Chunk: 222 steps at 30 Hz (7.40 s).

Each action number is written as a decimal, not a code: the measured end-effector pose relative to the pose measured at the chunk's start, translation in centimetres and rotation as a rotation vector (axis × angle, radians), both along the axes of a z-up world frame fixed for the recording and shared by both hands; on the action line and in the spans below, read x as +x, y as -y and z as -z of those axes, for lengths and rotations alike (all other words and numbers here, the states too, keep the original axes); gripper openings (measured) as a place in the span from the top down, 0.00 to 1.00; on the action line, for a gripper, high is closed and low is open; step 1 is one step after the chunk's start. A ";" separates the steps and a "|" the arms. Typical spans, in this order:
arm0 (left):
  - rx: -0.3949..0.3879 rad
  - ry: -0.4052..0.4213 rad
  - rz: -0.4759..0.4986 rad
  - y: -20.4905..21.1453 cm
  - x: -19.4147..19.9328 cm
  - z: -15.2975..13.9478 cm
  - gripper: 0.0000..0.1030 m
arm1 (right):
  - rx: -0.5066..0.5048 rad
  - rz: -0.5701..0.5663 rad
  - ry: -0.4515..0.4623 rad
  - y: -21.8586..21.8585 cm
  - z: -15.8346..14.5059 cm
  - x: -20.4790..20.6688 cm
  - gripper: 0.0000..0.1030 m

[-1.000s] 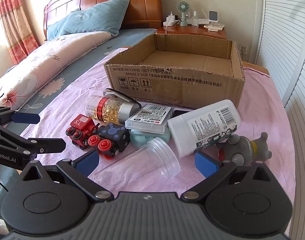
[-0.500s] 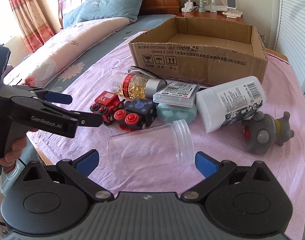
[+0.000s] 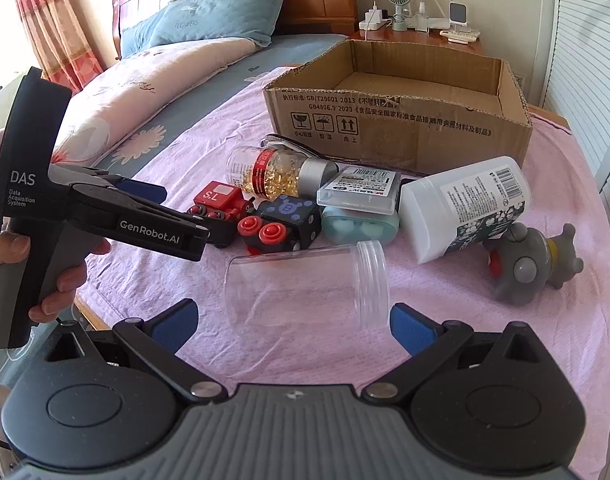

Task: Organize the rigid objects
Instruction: 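Reach the left gripper to the gold-capsule jar while the right gripper approaches the clear cup, then close the left gripper on the jar while the right gripper grasps the clear cup, then carry the jar and cup into the box and open both grippers, then move both grippers back to the red and black toy train cars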

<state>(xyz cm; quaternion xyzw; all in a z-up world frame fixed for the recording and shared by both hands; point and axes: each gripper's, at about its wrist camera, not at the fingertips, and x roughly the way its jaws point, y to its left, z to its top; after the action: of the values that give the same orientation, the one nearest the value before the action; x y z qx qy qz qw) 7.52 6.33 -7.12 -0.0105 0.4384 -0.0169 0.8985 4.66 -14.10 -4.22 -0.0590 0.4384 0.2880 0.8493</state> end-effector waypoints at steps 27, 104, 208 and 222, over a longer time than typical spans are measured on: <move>0.074 0.039 -0.106 0.3 1.3 -0.1 0.00 | 0.012 0.019 -0.005 0.0 -0.1 0.0 0.00; 0.050 0.019 0.057 4.6 5.3 -0.6 0.09 | -0.191 0.113 0.142 -1.6 -0.1 1.3 0.10; 0.179 0.031 0.366 -4.2 -4.2 -0.7 0.03 | -0.199 -0.245 -0.007 -8.2 1.7 1.2 0.00; 0.153 0.036 0.592 -3.2 -1.6 0.7 0.03 | -0.216 -0.328 0.011 -8.4 3.2 1.5 0.00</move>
<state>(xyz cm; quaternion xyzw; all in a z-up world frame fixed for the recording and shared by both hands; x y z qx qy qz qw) 5.95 9.56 -7.82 0.1860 0.4065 -0.2451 0.8603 6.20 -5.74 -7.44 -0.2220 0.4467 0.3737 0.7820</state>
